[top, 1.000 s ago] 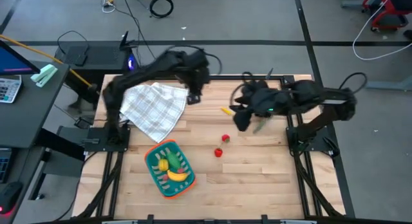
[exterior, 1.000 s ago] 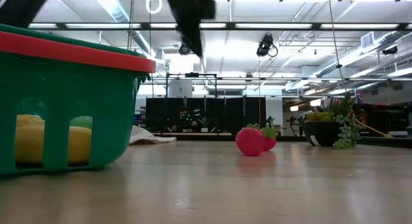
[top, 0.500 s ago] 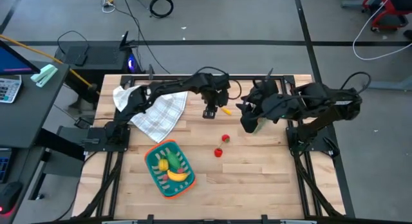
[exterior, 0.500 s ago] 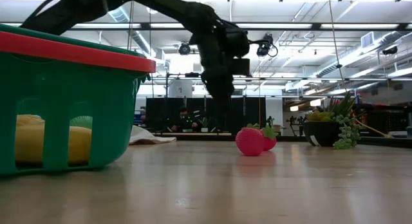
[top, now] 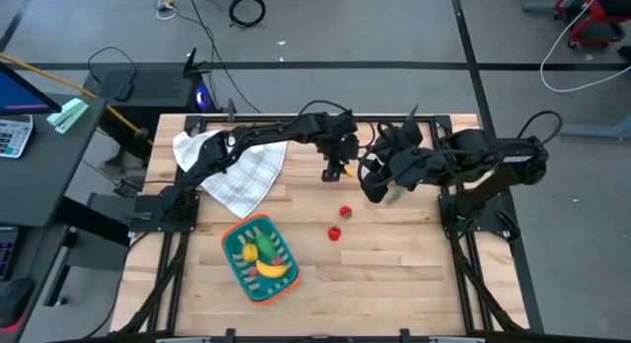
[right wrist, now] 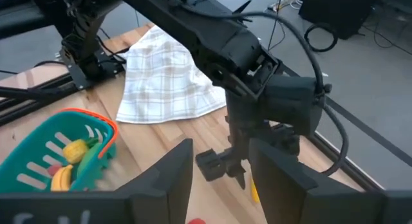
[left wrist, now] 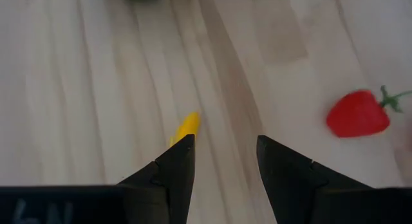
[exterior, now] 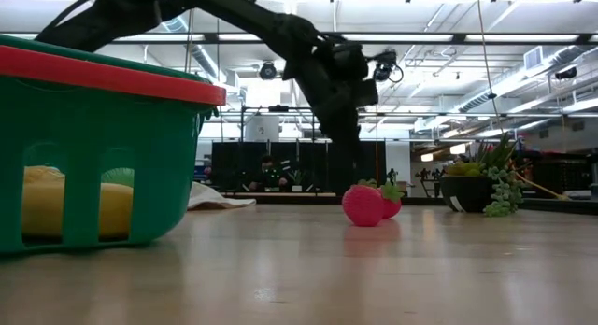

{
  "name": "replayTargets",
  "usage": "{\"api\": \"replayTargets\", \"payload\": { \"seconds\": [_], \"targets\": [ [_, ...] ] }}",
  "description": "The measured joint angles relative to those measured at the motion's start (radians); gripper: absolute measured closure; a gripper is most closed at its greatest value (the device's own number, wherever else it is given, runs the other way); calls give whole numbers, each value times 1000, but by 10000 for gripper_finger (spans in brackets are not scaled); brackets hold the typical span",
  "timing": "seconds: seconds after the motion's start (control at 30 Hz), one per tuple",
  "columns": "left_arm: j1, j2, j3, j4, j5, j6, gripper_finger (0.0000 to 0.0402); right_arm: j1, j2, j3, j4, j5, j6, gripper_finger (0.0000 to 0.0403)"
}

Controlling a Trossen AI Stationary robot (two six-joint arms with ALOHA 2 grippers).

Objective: Pick and placing Produce into tupperware
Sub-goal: Put the yellow corn into the blue basket

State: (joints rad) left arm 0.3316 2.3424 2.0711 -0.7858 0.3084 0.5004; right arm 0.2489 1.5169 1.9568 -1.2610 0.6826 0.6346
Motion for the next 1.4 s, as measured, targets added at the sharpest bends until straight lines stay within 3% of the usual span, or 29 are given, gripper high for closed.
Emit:
{"api": "replayTargets", "payload": {
  "seconds": [0.47,0.67,1.2,1.4],
  "targets": [
    [9,86,-1,67,13,-108,230,-10,0,0,0,7,65,243],
    [41,105,0,89,0,-222,230,-10,0,0,-1,6,80,244],
    [24,155,1,101,4,-279,230,-10,0,0,1,4,81,244],
    [5,164,4,117,-48,-280,230,-10,0,0,0,-3,81,244]
  ]
}}
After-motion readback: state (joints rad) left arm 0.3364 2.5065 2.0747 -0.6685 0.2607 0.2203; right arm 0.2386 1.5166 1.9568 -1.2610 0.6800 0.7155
